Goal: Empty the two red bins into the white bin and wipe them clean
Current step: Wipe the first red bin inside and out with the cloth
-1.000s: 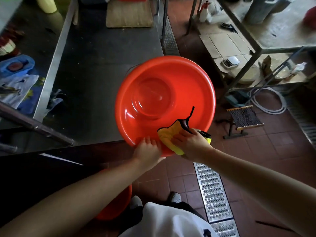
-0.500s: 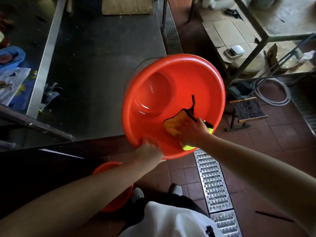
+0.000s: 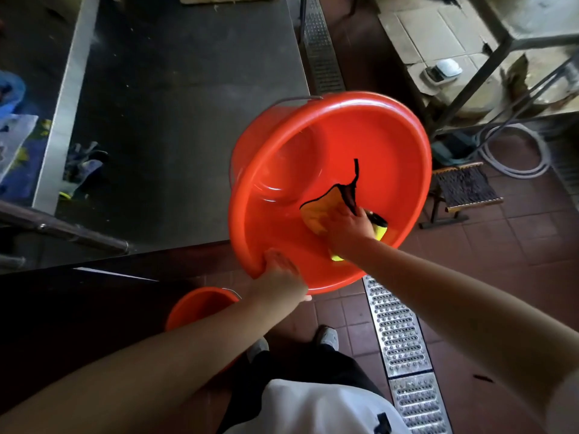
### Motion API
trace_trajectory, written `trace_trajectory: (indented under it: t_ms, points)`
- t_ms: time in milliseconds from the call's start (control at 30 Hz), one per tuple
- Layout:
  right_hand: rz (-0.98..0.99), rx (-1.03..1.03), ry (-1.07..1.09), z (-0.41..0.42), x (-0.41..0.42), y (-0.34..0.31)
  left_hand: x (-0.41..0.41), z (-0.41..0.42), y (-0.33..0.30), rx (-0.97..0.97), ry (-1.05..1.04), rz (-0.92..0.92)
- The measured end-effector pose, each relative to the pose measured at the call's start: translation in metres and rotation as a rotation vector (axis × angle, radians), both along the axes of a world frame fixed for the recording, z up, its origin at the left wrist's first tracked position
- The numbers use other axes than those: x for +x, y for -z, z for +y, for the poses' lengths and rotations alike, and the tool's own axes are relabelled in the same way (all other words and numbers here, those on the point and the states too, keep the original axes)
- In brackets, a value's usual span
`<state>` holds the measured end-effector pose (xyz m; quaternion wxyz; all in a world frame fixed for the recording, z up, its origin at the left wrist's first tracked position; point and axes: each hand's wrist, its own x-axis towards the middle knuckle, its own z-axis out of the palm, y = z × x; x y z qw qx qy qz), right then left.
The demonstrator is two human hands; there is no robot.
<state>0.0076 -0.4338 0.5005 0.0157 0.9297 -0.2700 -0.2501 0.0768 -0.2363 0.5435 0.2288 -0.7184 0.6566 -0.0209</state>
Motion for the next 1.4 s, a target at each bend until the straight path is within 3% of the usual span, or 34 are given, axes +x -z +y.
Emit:
trace_trajectory:
  t_ms: [200,367,433,633,700,767,833,1033,1133,1400]
  points:
    - [-0.121,0.315,-0.028,0.040,0.016,0.001,0.001,0.001,-0.003,-0.029,0.012,-0.003]
    - [-0.026,0.059,0.001,-0.008,0.009,0.003,-0.001,0.002,-0.008,-0.028,0.013,-0.083]
    - [-0.068,0.051,0.059,-0.004,0.020,0.009,0.000,0.001,-0.011,-0.016,0.000,-0.074]
    - [-0.162,0.409,0.151,0.028,0.041,0.022,0.010,0.007,-0.006,-0.023,0.040,-0.094]
    - [-0.136,0.356,0.137,0.004,0.038,0.019,0.011,0.010,-0.003,-0.009,0.047,-0.109]
    - [-0.070,0.134,0.049,-0.016,0.037,0.022,0.011,0.010,-0.002,0.006,0.029,-0.124]
    - [-0.108,0.058,0.084,-0.016,0.046,0.027,0.012,0.008,0.000,0.010,0.035,-0.113]
    - [-0.153,0.388,0.190,0.015,0.078,0.036,0.017,0.008,0.005,0.033,0.048,-0.121]
    - [-0.133,0.348,0.309,0.005,0.082,0.029,0.019,0.004,0.004,0.026,0.067,-0.121]
    - [-0.024,0.208,0.081,0.032,0.045,-0.020,0.026,0.003,-0.022,-0.057,0.066,-0.054]
